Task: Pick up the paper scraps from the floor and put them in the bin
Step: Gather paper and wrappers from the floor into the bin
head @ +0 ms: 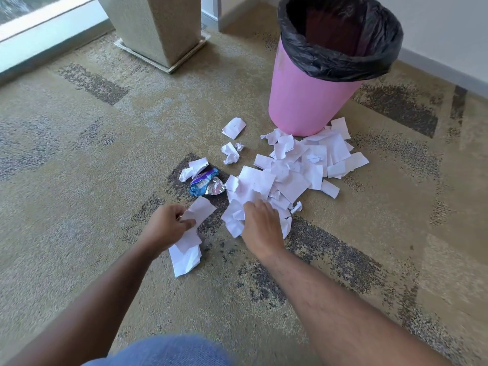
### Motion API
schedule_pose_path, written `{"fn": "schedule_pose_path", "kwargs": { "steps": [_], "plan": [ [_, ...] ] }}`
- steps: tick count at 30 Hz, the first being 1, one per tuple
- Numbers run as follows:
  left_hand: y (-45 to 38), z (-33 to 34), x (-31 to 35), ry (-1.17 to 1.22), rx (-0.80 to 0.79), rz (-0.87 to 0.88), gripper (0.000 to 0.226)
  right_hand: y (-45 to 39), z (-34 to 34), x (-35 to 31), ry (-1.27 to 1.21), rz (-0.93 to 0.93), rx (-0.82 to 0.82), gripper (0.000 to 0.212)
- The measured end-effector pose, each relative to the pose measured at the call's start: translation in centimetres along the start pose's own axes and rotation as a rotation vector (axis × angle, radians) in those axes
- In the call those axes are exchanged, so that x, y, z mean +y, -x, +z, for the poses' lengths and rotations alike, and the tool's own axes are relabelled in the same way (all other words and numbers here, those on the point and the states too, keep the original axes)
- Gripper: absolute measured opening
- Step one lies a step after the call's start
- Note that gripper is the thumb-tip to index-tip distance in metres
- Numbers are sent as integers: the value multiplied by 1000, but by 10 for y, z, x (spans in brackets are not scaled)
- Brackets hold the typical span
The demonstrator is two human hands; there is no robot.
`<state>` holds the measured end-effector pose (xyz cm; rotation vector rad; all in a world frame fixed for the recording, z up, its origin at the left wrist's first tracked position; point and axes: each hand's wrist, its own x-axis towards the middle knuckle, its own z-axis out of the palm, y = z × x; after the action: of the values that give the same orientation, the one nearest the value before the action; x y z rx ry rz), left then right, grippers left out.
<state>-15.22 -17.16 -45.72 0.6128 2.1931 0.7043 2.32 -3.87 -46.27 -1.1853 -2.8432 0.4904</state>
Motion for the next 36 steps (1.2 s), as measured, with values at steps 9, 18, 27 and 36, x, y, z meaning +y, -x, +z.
{"fn": "schedule_pose_path", "kwargs": {
  "steps": [9,18,27,36],
  "plan": [
    [15,23,-24,-264,57,67,20,-39,-13,20,89,76,37,18],
    [39,67,-51,-419,303,241,20,-53,-10,26,39,5,-19,27],
    [34,77,-54,-237,307,305,20,-78,-2,33,3,38,-188,21],
    [-11,65,-3,-125,241,421,16,-81,-5,34,43,33,-212,29]
  ]
}}
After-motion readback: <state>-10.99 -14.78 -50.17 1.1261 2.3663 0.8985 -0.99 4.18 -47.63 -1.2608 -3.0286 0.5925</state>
